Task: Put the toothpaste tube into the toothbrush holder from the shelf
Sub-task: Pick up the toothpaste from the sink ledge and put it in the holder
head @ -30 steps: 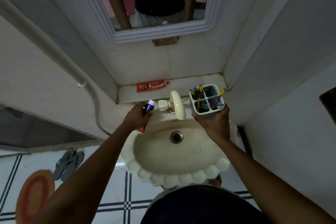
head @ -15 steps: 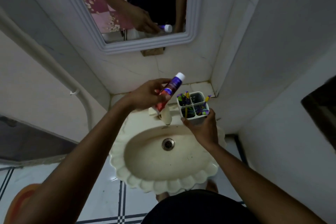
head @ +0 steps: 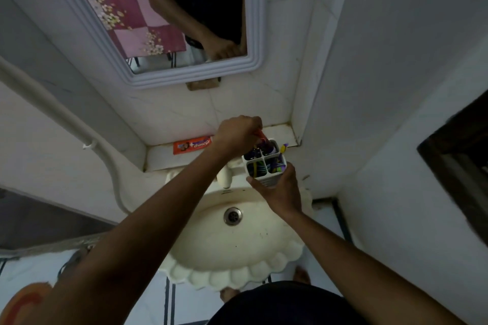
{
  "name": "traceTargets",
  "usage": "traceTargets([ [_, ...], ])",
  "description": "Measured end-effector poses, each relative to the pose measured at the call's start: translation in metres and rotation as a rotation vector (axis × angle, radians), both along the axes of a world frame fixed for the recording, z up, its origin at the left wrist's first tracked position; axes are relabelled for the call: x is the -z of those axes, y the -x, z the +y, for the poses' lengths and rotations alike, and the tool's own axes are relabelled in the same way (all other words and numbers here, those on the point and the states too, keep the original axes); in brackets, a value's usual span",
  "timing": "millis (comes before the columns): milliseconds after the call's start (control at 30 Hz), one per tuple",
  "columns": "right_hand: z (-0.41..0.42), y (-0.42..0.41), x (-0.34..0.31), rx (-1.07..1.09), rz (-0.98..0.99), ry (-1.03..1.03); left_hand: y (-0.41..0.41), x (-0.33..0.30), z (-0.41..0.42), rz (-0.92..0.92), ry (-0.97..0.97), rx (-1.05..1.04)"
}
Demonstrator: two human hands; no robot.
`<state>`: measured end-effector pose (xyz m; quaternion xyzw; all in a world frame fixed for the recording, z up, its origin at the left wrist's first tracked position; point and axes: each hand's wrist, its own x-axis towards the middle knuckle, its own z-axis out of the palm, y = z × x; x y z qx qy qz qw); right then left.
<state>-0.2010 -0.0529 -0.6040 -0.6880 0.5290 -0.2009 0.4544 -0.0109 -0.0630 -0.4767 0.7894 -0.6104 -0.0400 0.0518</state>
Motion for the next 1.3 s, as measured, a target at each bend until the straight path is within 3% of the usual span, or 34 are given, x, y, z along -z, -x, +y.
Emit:
traceTargets([
  [267, -0.007, -0.002, 0.002, 0.013, -0.029, 0.015, -0.035, 0.018, 0.027, 0.539, 0.351, -0.224],
  [567, -0.003, -0.006, 0.018, 0.070, -0.053, 0.025, -0.085, 0.069, 0.085, 0.802, 0.401, -0.586],
  [700, -0.003, -0.010, 0.022, 0.101, -0.125, 0.009, -0.100, 0.083, 0.096, 0.707, 0.373, -0.626],
  [1067, -0.001, -0.018, 0.038, 0.154, -0.109, 0.002, -0.152, 0.115, 0.077, 0.106, -0.154, -0.324],
  [1300, 0.003, -0.021, 0.040, 0.155, -0.083, 0.026, -0.163, 0.122, 0.059, -0.001, -0.384, -0.307],
])
